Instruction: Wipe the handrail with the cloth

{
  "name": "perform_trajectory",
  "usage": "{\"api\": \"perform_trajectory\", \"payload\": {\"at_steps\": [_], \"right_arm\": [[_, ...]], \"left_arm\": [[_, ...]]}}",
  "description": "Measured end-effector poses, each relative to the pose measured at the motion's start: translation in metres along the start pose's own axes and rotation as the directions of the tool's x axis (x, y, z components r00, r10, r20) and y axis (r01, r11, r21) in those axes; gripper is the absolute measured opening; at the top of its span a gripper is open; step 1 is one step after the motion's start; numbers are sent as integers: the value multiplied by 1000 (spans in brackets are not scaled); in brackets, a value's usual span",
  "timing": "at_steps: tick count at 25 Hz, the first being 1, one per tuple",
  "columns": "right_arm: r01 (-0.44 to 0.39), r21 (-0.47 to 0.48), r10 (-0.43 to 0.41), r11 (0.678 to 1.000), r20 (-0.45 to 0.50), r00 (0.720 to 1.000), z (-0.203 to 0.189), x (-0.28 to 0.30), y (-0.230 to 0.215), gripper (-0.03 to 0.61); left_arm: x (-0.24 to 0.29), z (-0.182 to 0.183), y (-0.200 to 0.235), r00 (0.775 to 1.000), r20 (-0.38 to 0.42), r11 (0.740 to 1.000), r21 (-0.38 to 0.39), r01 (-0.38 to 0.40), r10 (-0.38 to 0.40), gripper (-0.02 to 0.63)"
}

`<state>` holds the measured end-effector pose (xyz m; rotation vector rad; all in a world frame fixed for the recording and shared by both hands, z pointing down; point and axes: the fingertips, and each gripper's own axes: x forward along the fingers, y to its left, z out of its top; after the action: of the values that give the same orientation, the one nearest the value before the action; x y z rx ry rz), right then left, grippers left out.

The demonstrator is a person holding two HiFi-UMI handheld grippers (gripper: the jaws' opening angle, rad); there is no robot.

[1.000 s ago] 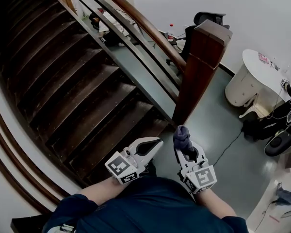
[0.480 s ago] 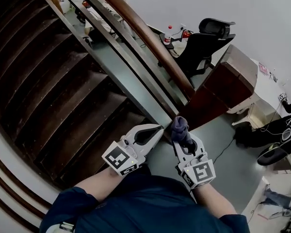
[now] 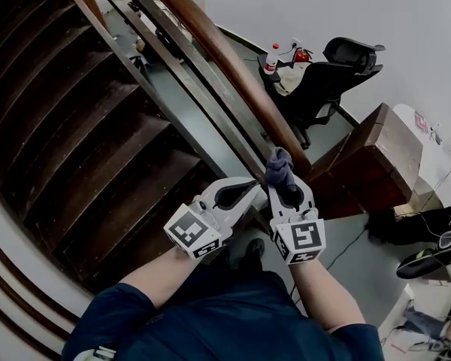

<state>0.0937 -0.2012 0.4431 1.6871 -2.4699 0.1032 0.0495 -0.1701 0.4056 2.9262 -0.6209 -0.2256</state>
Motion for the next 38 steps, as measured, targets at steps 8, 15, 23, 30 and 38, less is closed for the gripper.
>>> {"api": "perform_trajectory", "payload": {"at_steps": [8, 15, 23, 30, 38], "right_arm": [[75, -7, -76, 997, -33, 997, 2, 92, -49, 94], [171, -104, -185, 980, -147, 972, -17, 148, -94, 94], [149, -161, -178, 976, -181, 967, 1, 178, -97, 94], [100, -194, -132, 976, -157, 979, 37, 213, -79, 93], [48, -226, -75, 973, -112, 991, 92, 266, -55, 93]], "left_arm": [[15, 13, 40, 997, 2, 996, 19, -83, 83, 5], [18, 11, 78, 990, 6, 990, 17, -138, 138, 5], [17, 18, 99, 988, 29, 989, 14, -150, 150, 5], [7, 37, 118, 983, 49, 984, 36, -177, 175, 5], [3, 63, 150, 977, 30, 974, 88, -211, 209, 5]]}}
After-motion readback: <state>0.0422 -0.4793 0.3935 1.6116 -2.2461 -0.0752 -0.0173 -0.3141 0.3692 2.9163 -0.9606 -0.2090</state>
